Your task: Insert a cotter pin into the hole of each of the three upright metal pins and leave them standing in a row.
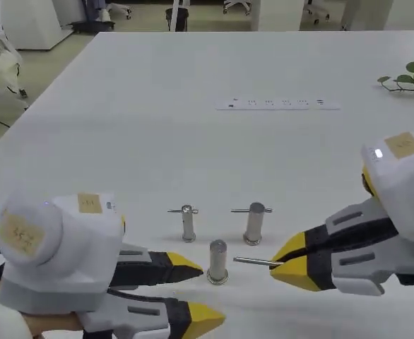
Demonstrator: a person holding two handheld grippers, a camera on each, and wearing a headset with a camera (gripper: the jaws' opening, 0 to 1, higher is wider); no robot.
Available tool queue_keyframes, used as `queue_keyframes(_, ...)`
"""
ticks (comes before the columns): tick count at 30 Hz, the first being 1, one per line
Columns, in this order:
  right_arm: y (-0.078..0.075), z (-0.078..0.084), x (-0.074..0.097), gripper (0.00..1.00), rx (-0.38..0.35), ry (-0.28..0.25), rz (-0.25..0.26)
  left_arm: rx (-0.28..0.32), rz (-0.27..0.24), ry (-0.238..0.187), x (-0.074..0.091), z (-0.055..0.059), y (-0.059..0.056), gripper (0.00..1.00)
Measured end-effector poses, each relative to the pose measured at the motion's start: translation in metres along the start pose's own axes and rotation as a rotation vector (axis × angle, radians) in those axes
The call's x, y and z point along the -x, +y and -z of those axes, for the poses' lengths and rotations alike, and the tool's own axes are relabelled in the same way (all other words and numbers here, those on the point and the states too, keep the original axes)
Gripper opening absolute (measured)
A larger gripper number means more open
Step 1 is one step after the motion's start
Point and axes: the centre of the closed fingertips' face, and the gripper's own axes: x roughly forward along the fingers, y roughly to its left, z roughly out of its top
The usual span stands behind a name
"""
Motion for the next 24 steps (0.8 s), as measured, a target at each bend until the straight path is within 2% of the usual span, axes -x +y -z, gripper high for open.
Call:
queue_keyframes(1,-0.001,0.000,-0.001,0.03,-0.001,0.002,0.002,0.002,-0.008,-0.008,-0.001,0.000,0.003,0.37)
queue_keyframes(4,-0.006,0.002,-0.003,0.03,-0.008,0.016,0.009,0.044,-0.035,-0.069,-0.005,-0.007,0.014,0.38)
queue_keyframes(8,-0.010,0.004,-0.006,0.03,-0.019,0.027,0.017,0.013,-0.046,-0.053,-0.012,-0.006,0.019,0.36)
queue_keyframes(11,-0.012,0.005,-0.008,0.03,-0.024,0.033,0.014,0.031,-0.048,-0.082,-0.017,-0.009,0.024,0.36)
queue_keyframes(12,-0.013,0.005,-0.008,0.03,-0.023,0.035,0.014,0.024,-0.053,-0.087,-0.019,-0.010,0.025,0.36)
queue_keyframes(14,-0.015,0.006,-0.009,0.03,-0.025,0.042,0.014,-0.024,-0.058,-0.067,-0.022,-0.007,0.026,0.35)
queue_keyframes(16,-0.016,0.006,-0.010,0.03,-0.028,0.044,0.012,0.013,-0.040,-0.109,-0.025,-0.011,0.023,0.35)
queue_keyframes(17,-0.017,0.007,-0.011,0.03,-0.032,0.045,0.012,0.015,-0.033,-0.116,-0.027,-0.011,0.023,0.35)
queue_keyframes(21,-0.019,0.007,-0.014,0.03,-0.067,0.042,0.001,0.000,-0.060,-0.100,-0.032,-0.009,0.029,0.32)
queue_keyframes(24,-0.020,0.008,-0.014,0.03,-0.073,0.046,0.003,0.005,-0.059,-0.110,-0.032,-0.011,0.029,0.27)
